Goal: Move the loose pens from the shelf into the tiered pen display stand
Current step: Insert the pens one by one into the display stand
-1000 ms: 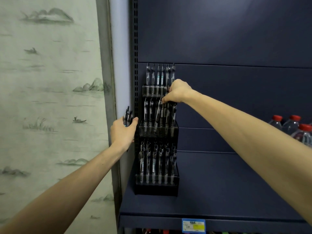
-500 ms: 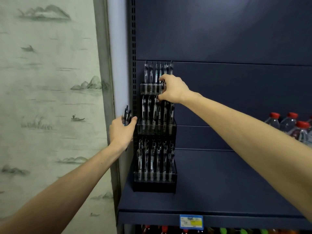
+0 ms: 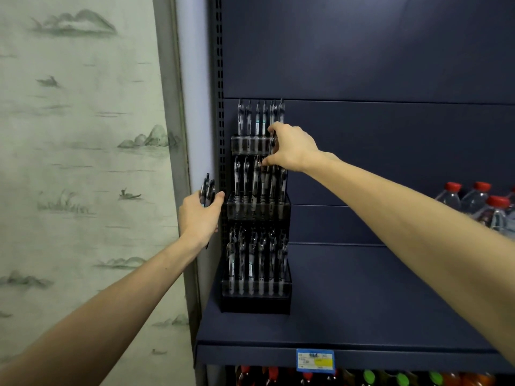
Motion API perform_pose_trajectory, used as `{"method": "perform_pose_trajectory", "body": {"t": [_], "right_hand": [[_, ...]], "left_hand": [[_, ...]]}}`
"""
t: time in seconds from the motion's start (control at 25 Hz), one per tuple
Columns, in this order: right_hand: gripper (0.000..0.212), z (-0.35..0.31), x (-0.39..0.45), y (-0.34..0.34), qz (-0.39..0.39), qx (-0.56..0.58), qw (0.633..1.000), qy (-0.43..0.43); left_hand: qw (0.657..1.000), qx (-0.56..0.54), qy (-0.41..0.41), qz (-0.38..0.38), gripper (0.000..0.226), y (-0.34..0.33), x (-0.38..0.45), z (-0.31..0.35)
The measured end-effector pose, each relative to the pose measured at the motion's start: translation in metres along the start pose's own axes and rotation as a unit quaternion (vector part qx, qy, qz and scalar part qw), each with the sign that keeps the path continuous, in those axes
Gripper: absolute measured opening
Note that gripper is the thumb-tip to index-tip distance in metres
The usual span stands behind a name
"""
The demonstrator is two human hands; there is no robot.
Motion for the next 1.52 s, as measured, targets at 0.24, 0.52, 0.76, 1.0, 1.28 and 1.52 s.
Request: {"method": "perform_pose_trajectory", "body": {"t": [0.24, 0.52, 0.76, 1.0, 1.28, 1.52], "right_hand": [[0.085, -0.005, -0.006, -0.008, -0.008, 0.000, 1.000, 0.020], [0.074, -0.003, -0.008, -0.002, 0.026, 0.026, 0.998, 0.051], [0.018, -0.003, -0.008, 0.003, 0.044, 0.079, 0.992, 0.084], [0.024, -0.014, -0.021, 0.014, 0.110, 0.148, 0.976, 0.113], [0.012, -0.028, -0.028, -0.008, -0.020, 0.145, 0.978, 0.149], [0.004, -0.036, -0.035, -0.003, 0.036, 0.138, 0.972, 0.187]], "left_hand": [[1.000, 0.003, -0.010, 0.000, 0.044, 0.000, -0.002, 0.004], [1.000, 0.009, -0.020, 0.001, 0.051, 0.003, -0.002, 0.004], [1.000, 0.009, -0.023, 0.006, 0.049, 0.005, -0.004, 0.008], [1.000, -0.004, -0.018, -0.004, 0.043, 0.004, -0.004, 0.010], [1.000, 0.003, -0.015, 0.005, 0.040, 0.002, -0.007, 0.007], [1.000, 0.008, -0.022, 0.000, 0.048, 0.003, -0.008, 0.007]]}}
Point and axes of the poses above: each hand's wrist, its own x-axis towards the middle knuckle, its own y-axis out of the back of the hand, z = x × y, the point moved 8 cm from there along x, towards the middle knuckle, and after that the axes turned 6 degrees about x, right-handed, at the moved point
